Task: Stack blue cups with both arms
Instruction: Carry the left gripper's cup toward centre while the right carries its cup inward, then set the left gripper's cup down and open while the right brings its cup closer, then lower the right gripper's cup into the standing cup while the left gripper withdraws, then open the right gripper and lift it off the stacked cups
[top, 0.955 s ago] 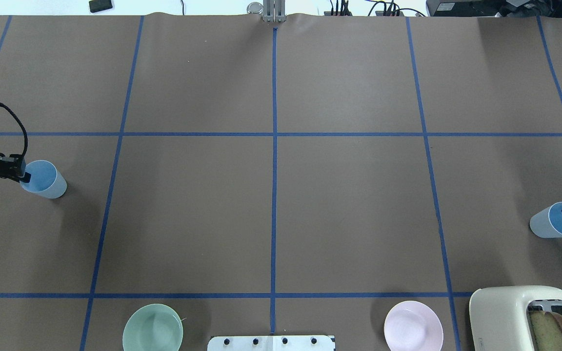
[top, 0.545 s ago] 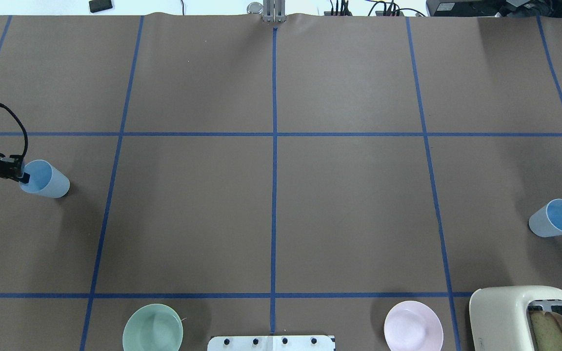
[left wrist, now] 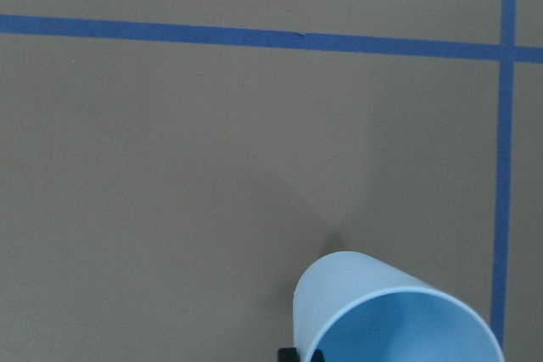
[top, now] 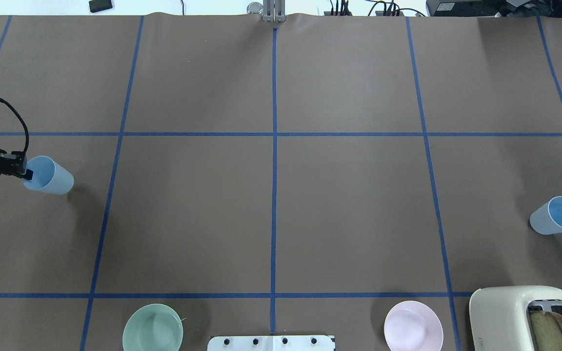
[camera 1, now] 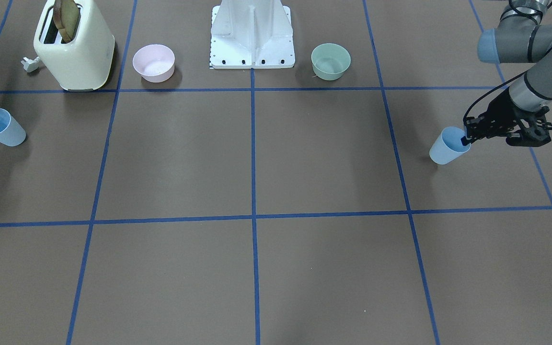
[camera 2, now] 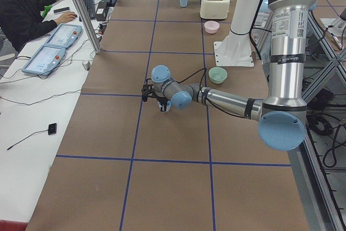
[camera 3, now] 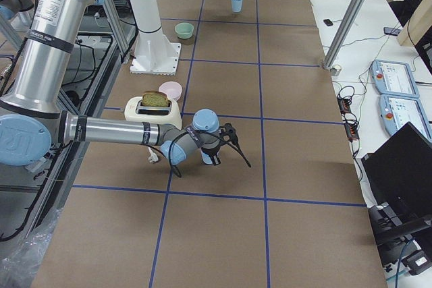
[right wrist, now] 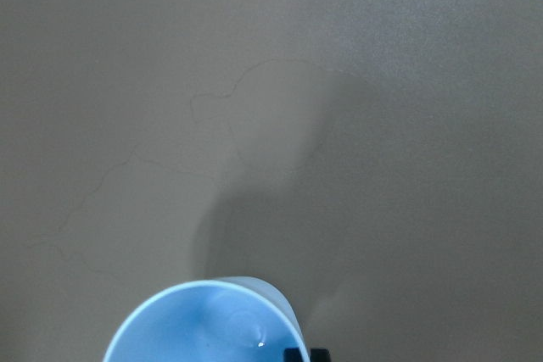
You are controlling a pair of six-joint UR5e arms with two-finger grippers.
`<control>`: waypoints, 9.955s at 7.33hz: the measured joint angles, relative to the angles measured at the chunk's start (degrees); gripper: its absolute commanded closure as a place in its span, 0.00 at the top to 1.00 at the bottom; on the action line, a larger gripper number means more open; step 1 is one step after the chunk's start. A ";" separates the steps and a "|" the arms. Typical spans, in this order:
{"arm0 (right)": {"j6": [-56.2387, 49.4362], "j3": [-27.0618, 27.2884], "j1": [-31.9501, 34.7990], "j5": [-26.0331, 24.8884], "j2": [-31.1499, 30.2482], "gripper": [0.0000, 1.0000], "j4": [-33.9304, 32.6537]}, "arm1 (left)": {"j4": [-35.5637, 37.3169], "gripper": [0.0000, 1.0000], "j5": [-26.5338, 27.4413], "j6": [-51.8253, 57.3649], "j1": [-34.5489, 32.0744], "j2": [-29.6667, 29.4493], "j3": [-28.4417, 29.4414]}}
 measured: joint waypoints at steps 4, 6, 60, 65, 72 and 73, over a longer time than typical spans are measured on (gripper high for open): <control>-2.86 2.05 4.05 0.61 3.45 0.00 -6.20 | 5.56 0.00 0.01 -10.44 0.08 -7.58 -1.41; -7.54 4.99 7.19 0.94 7.89 0.00 -17.30 | 10.43 0.00 0.12 -15.37 0.28 -13.34 -1.50; 32.48 -1.78 -29.15 -19.63 63.60 0.00 -46.41 | 25.61 0.94 7.23 -6.85 9.84 -29.05 -0.53; 32.75 -1.84 -29.38 -19.88 63.61 0.00 -46.33 | 25.57 0.94 7.23 -6.78 9.84 -28.97 -0.55; 32.32 -2.22 -29.33 -19.82 63.55 1.00 -44.85 | 25.57 0.94 7.22 -6.72 9.80 -28.96 -0.64; 32.16 -2.07 -28.80 -19.58 63.46 1.00 -44.84 | 25.59 0.96 7.21 -6.68 9.49 -28.89 -0.64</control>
